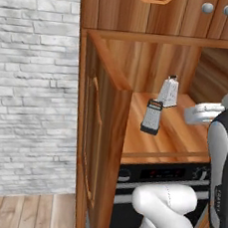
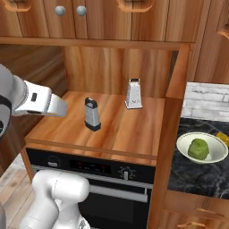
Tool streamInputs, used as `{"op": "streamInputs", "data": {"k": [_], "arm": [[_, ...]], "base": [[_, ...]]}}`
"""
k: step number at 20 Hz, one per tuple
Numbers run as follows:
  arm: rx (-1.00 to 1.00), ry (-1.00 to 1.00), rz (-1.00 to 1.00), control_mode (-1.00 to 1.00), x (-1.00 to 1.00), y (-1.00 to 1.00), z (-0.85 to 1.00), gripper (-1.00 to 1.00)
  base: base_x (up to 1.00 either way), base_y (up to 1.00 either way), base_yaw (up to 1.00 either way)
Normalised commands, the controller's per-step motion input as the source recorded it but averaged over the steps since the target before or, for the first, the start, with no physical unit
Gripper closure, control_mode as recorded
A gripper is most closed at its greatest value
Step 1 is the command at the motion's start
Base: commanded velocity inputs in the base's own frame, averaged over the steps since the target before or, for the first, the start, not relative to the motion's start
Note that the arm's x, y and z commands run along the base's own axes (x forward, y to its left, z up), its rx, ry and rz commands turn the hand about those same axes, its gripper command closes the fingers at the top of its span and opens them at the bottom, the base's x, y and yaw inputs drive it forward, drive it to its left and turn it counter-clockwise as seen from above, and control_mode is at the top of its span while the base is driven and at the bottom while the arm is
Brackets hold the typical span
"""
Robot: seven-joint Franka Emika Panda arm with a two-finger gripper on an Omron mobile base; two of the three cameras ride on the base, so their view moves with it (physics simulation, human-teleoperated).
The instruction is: Pick the cheese from the fridge and the cheese grater from the cabinet and place them next to the salad bowl.
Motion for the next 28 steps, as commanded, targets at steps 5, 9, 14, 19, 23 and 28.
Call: {"op": "streamInputs", "data": {"k": [5,9,14,19,23,28], "arm": [[0.01,0.3,0.27,-1.0,0.73,-0.07,-0.11,-1.0],[0.0,0.04,0.31,-1.0,0.45,0.12,-0.71,-1.0],[0.0,0.0,0.17,-1.0,0.55,0.07,-0.6,-1.0],[-0.07,0.04,0.0,-1.0,0.7,-0.02,-0.25,-1.0],[-0.08,0.06,-0.03,-1.0,0.75,-0.19,-0.29,-1.0],[0.0,0.05,-0.03,-1.0,0.71,-0.3,-0.39,-1.0]], "base": [[0.0,0.0,0.0],[0.0,0.0,0.0],[0.0,0.0,0.0],[0.0,0.0,0.0],[0.0,0.0,0.0],[0.0,0.0,0.0]]}}
